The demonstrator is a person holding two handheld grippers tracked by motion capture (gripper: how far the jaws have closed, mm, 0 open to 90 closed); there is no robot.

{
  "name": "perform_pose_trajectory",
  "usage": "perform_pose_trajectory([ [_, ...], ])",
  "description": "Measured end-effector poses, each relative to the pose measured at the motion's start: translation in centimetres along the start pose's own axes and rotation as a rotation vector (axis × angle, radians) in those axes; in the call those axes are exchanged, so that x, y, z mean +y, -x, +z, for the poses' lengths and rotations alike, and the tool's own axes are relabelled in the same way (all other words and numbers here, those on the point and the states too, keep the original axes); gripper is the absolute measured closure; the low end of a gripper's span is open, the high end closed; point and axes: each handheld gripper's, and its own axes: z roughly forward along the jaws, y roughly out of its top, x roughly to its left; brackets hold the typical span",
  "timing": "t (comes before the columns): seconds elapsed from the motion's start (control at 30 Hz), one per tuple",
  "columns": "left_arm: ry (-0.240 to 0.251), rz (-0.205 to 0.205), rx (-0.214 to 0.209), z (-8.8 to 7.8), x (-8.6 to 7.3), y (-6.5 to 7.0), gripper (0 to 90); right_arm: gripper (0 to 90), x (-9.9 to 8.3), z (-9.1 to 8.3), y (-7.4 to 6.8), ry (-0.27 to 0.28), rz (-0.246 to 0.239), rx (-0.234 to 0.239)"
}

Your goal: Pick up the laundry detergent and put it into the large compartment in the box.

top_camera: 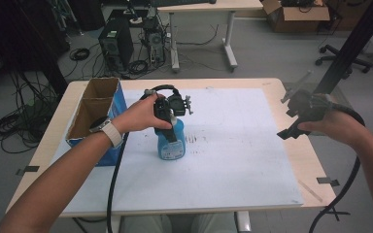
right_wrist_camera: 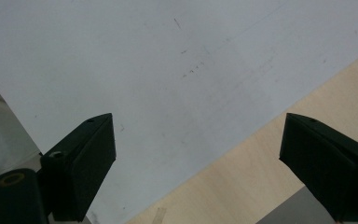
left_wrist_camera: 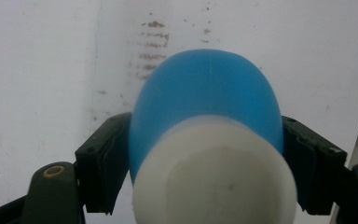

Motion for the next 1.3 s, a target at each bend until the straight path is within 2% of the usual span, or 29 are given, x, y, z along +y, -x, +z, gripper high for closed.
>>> perform_pose_trajectory([
  [0.5, 0.007, 0.012, 0.011, -0.1, -0.1, -0.1, 36.8, 10.5, -0.2, 0.0, 0.0, 0.005, 0.004, -0.001],
  [0.93, -0.018, -0.001, 0.006, -0.2, 0.1, 0.0, 37.6, 10.6, -0.4, 0.0, 0.0, 0.007, 0.004, -0.005],
  [1.13, 0.007, -0.04, -0.009, -1.2, 0.0, -0.1, 37.6, 10.6, -0.4, 0.0, 0.1, 0.009, 0.006, -0.006],
  [1.27, 0.023, -0.088, 0.023, -3.2, -0.1, 0.2, 37.6, 10.6, -0.4, 0.0, 0.0, 0.01, 0.003, -0.006],
  [1.3, 0.023, -0.088, 0.023, -3.2, -0.1, 0.2, 37.6, 10.6, -0.4, 0.0, 0.0, 0.01, 0.003, -0.006],
])
